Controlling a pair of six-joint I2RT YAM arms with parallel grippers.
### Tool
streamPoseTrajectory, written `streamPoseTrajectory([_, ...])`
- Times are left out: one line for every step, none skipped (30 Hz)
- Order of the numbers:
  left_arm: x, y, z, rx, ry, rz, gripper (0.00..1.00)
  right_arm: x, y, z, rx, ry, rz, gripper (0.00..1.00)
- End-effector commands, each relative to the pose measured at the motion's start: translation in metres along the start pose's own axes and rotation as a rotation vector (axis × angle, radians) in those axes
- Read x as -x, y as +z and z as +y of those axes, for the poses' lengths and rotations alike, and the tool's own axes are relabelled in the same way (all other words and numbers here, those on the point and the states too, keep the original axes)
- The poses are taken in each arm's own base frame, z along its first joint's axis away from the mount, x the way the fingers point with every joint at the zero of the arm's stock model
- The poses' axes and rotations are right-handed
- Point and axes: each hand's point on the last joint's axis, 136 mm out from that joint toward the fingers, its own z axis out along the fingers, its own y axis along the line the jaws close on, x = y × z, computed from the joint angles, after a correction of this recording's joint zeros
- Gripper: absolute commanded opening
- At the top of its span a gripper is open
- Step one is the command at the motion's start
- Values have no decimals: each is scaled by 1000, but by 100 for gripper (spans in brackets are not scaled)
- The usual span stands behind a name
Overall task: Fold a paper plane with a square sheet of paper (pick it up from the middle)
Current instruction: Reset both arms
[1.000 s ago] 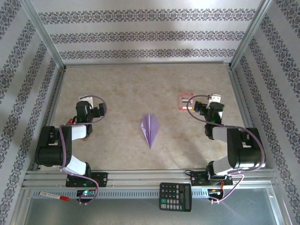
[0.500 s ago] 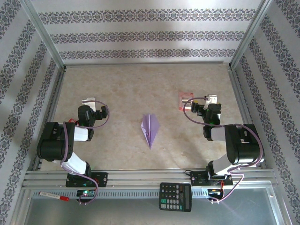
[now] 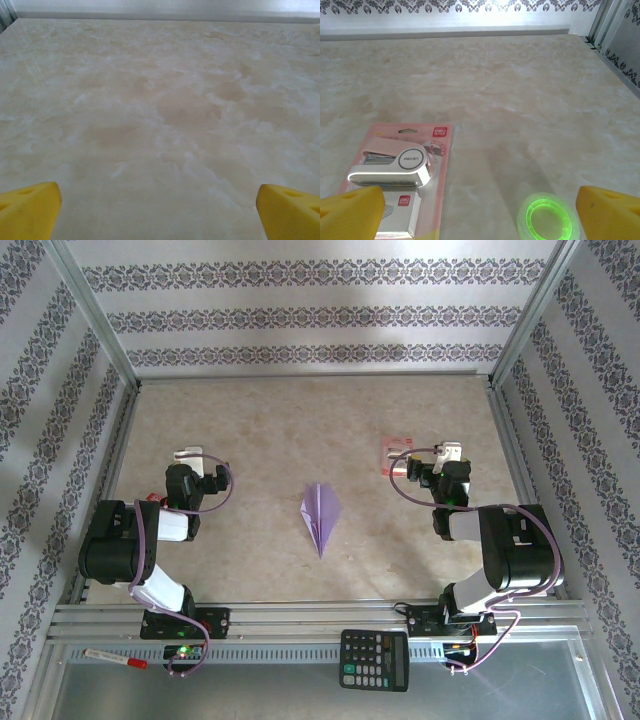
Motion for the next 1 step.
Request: streamPoseTrajectory([9, -1, -4, -10, 13, -45, 100, 13, -1, 8, 34, -18, -47, 98])
